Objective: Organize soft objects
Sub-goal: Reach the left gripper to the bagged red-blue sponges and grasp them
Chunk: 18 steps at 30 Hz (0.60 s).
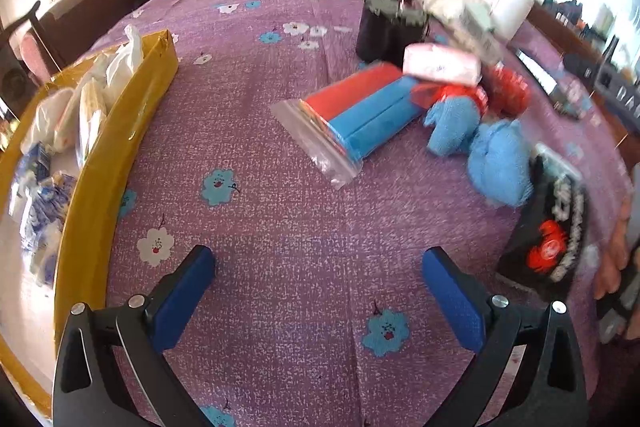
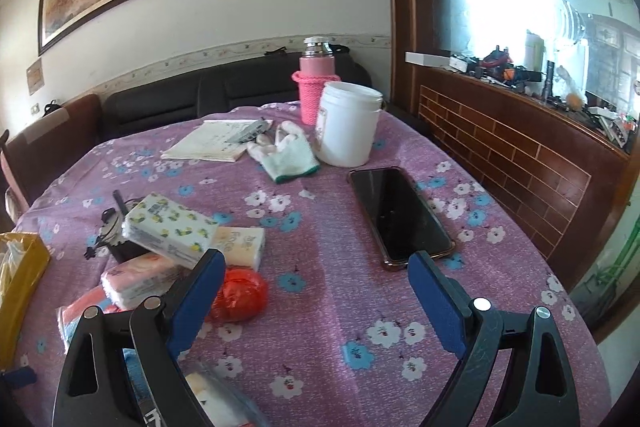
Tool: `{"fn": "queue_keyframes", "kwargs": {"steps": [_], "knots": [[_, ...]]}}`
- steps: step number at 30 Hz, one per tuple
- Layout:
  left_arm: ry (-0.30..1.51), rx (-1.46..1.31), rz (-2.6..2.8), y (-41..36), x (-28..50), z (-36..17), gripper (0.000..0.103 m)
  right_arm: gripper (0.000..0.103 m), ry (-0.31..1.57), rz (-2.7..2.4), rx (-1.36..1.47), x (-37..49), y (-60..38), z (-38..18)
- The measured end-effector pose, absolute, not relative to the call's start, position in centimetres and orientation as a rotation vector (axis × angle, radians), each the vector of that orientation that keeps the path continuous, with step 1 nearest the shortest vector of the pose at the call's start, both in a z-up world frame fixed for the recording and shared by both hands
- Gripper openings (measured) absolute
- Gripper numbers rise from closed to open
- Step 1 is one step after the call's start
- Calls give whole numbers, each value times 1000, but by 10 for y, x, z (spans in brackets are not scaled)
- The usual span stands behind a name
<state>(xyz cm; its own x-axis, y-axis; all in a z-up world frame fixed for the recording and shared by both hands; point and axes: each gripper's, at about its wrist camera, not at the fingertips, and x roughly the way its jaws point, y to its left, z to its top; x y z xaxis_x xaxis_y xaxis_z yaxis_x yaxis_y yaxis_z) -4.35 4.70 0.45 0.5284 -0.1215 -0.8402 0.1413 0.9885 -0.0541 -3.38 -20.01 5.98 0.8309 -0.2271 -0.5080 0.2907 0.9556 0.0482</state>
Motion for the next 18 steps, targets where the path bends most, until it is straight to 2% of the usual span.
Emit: {"fn": "queue_keyframes", "kwargs": {"steps": [6,16,17,18], "knots": [[963,-176,-202,80,-50,22,103,95,521,-305,161,-35,-211,61],[950,-68,-220,64,-20,36,103,95,563,-264,219,-30,-219,56],[954,-1,-244,54,-11,34,102,95,565,-261,225,-31,-219,56],[952,39,-253,48,-4,33,97,95,566,-259,232,-31,-220,56]]}}
